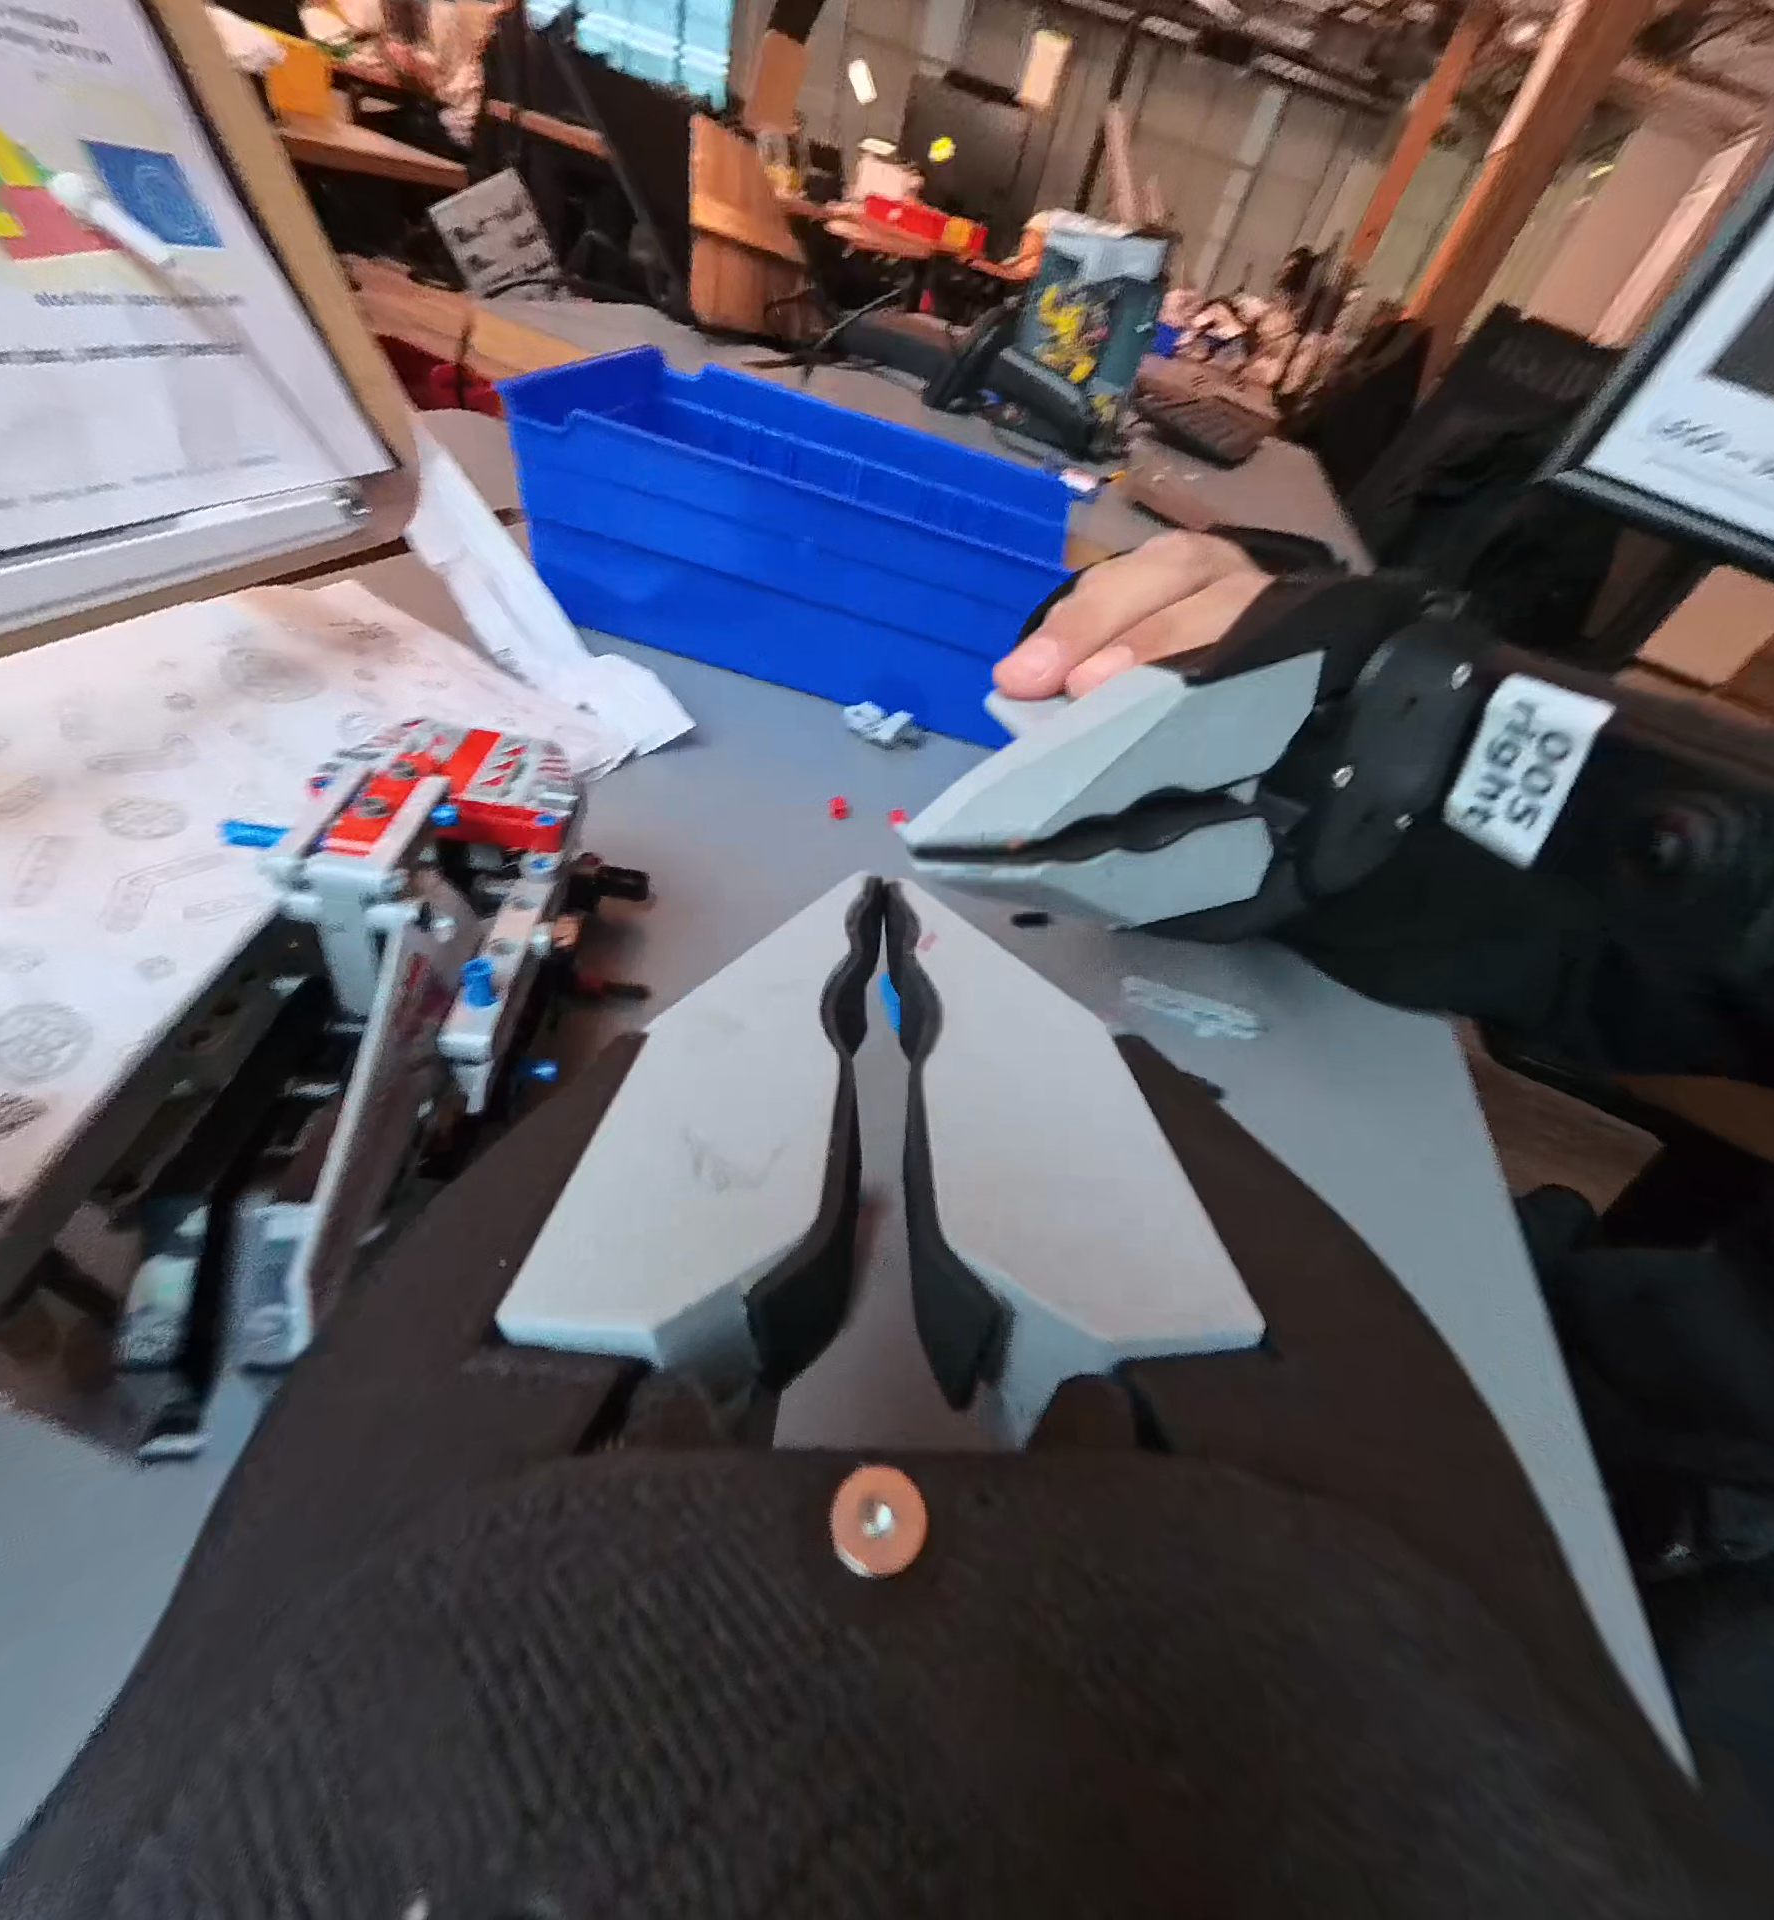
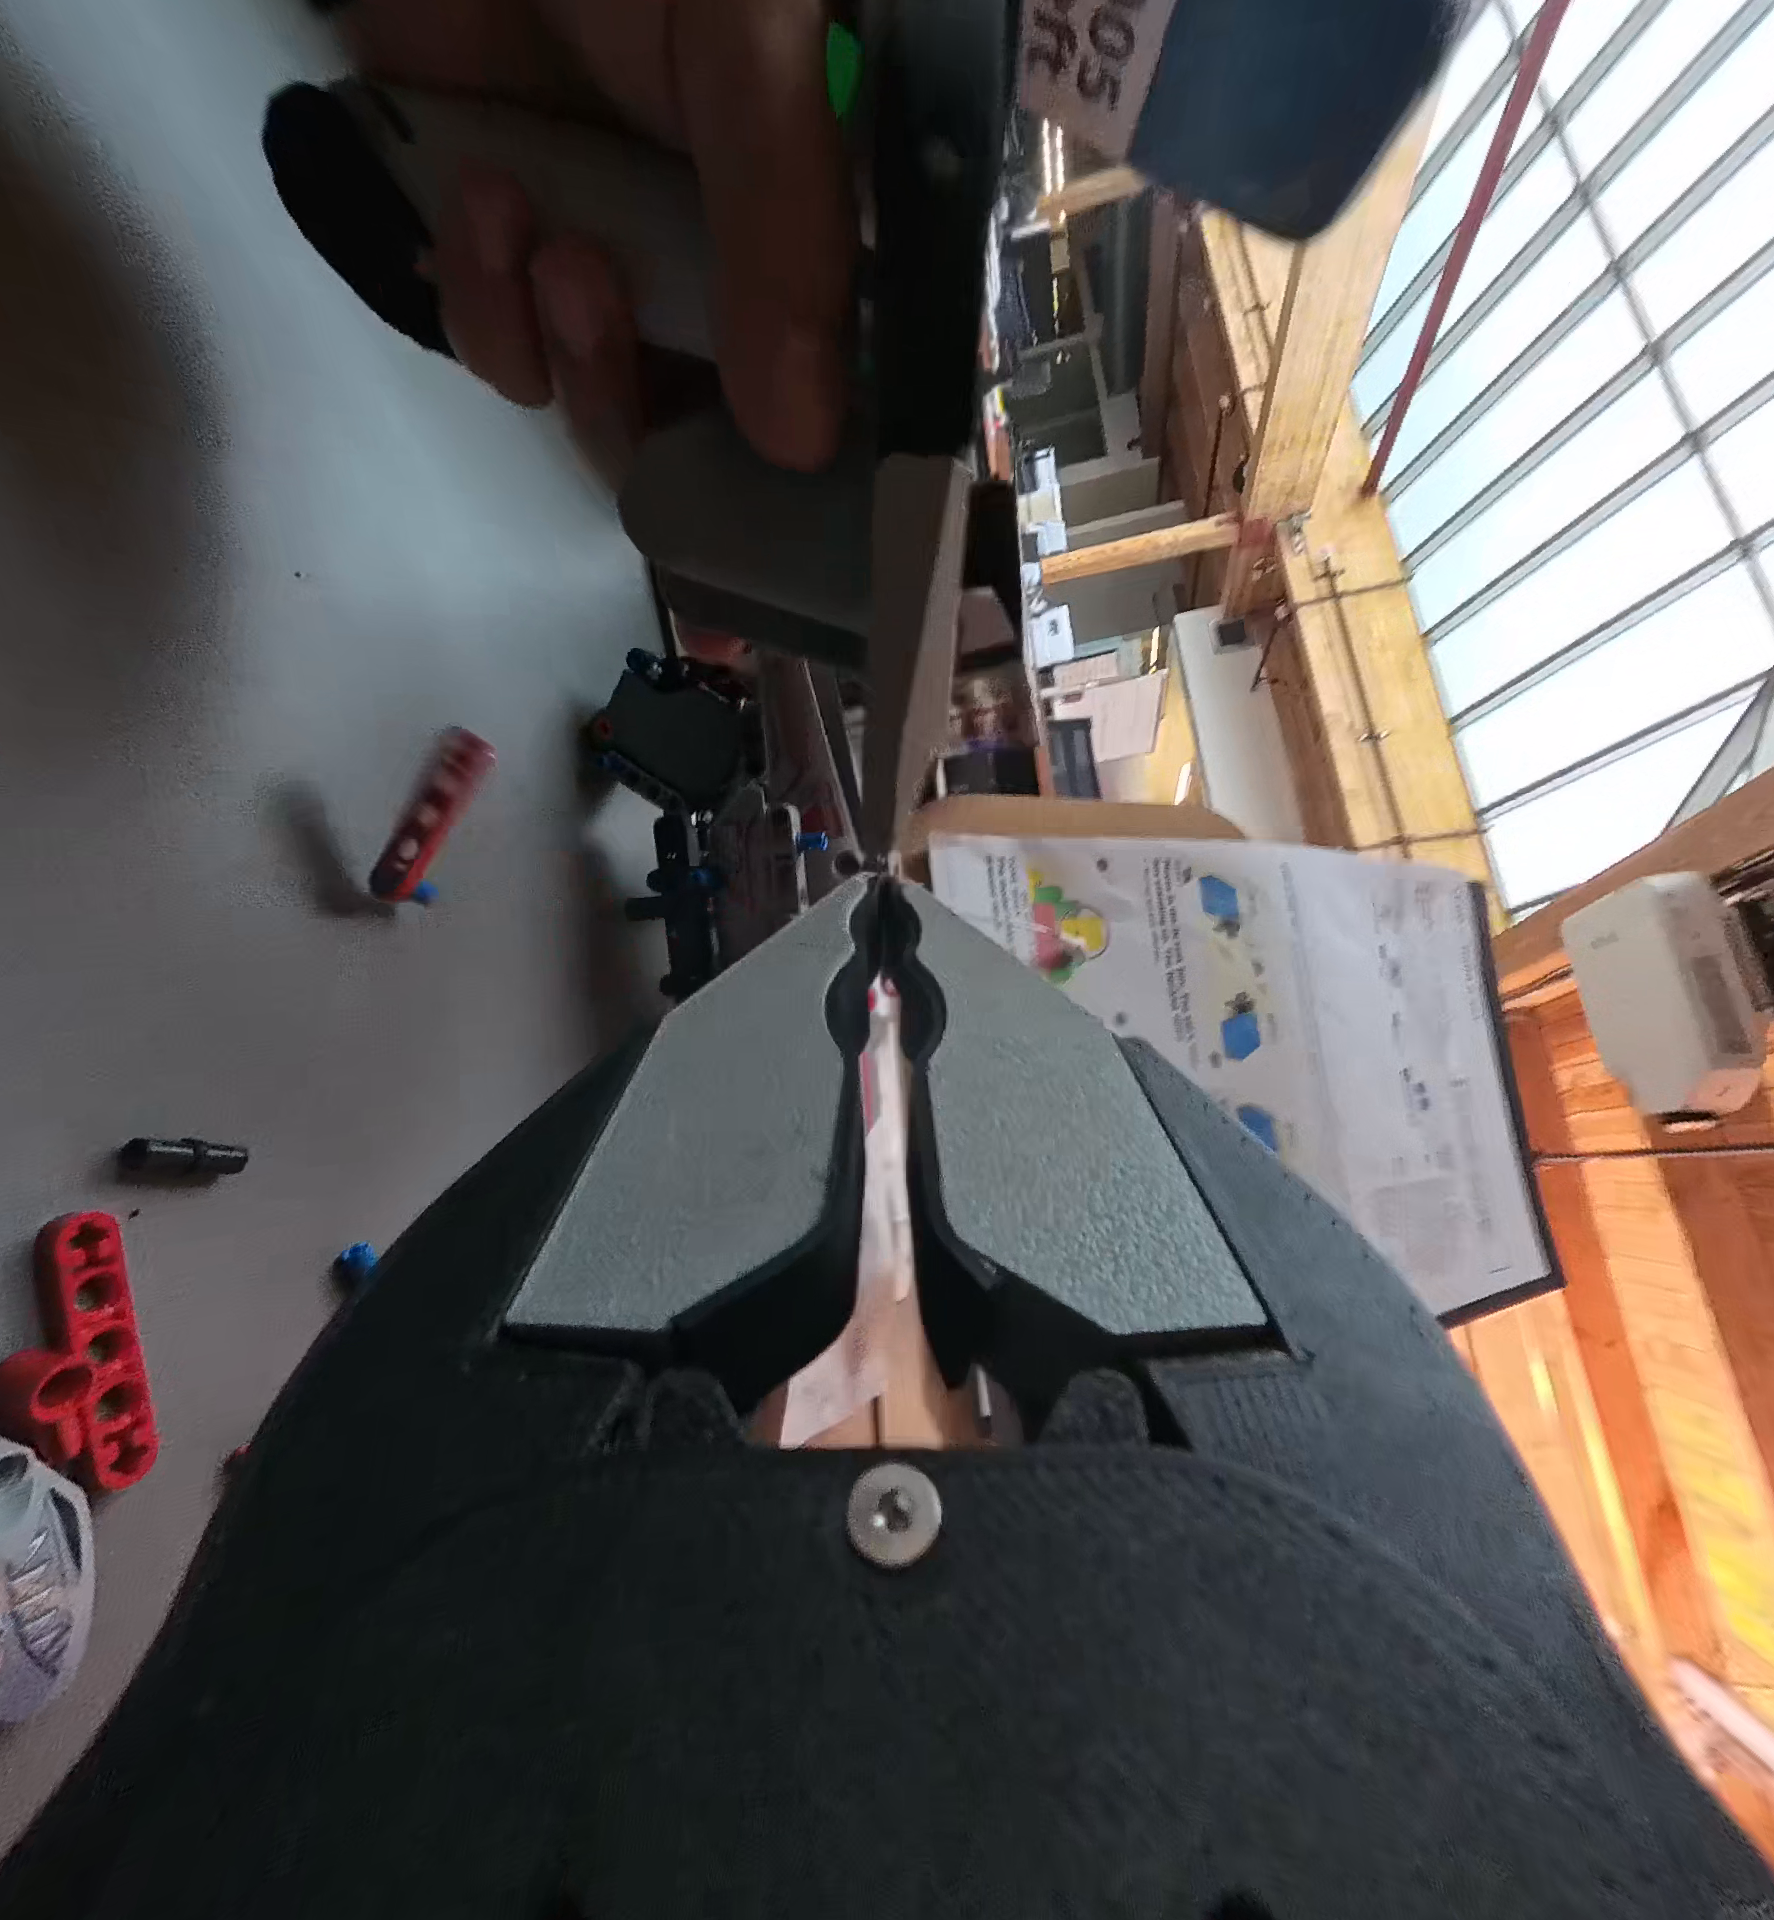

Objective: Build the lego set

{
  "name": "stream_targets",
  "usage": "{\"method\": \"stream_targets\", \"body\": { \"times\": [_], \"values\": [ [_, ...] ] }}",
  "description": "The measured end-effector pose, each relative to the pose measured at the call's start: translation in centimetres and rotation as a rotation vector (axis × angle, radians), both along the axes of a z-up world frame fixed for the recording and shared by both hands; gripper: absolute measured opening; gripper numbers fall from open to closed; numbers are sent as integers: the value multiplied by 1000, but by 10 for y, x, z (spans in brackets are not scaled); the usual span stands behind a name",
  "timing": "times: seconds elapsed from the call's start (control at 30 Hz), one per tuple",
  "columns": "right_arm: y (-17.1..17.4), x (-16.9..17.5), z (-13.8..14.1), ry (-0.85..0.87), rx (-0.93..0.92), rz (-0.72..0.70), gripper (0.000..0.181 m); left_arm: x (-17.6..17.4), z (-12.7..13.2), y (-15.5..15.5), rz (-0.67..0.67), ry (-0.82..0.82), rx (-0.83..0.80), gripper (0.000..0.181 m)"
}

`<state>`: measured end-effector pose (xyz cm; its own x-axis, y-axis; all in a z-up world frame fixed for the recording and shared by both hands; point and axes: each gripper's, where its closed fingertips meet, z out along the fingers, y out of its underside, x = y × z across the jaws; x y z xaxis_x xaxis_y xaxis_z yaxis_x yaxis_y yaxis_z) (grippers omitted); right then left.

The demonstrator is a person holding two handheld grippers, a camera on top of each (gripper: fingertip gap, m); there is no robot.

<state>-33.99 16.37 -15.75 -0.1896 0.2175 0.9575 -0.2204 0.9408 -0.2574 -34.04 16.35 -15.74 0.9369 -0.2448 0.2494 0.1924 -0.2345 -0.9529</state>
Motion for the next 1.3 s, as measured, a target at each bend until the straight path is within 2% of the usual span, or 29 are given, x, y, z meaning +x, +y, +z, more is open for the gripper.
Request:
{"method": "stream_targets", "body": {
  "times": [0.13, 0.2, 0.27, 0.33, 0.43, 0.53, 0.63, 0.73, 0.77, 0.83, 0.87, 1.03, 1.2, 1.3],
  "values": [
    [26, -7, -16, -258, -266, -44, 0, -23, -16, -4, 97, 120, -90, 0],
    [23, -3, -31, -481, -454, 4, 0, -30, -33, -5, 115, 189, -179, 2],
    [8, 4, -46, -700, -628, 62, 20, -30, -40, -4, 118, 199, -208, 5],
    [-7, 8, -57, -830, -721, 98, 28, -26, -42, -2, 106, 203, -218, 7],
    [-19, 11, -67, -864, -687, 121, 26, -17, -51, -6, 41, 260, -263, 9],
    [-15, 11, -82, -868, -597, 66, 26, 2, -80, -27, -140, 319, -416, 12],
    [-6, 7, -91, -899, -608, 11, 24, -1, -100, -38, -168, 437, -511, 19],
    [-5, 5, -95, -944, -662, -8, 22, 7, -108, -37, -200, 458, -529, 18],
    [-5, 5, -96, -960, -676, -14, 22, 13, -109, -37, -224, 454, -523, 18],
    [-5, 6, -97, -988, -708, -23, 22, 21, -109, -35, -260, 474, -501, 1],
    [-4, 6, -95, -998, -734, -22, 22, 21, -109, -32, -253, 503, -496, 1],
    [4, 1, -76, -1046, -962, 0, 18, 2, -106, -18, -159, 883, -437, 2],
    [5, -2, -48, -1125, -1289, 104, 16, -2, -65, -1, -12, 1104, -202, 2],
    [7, -2, -39, -1144, -1391, 146, 19, -4, -48, 2, 54, 1182, -125, 2]
  ]
}}
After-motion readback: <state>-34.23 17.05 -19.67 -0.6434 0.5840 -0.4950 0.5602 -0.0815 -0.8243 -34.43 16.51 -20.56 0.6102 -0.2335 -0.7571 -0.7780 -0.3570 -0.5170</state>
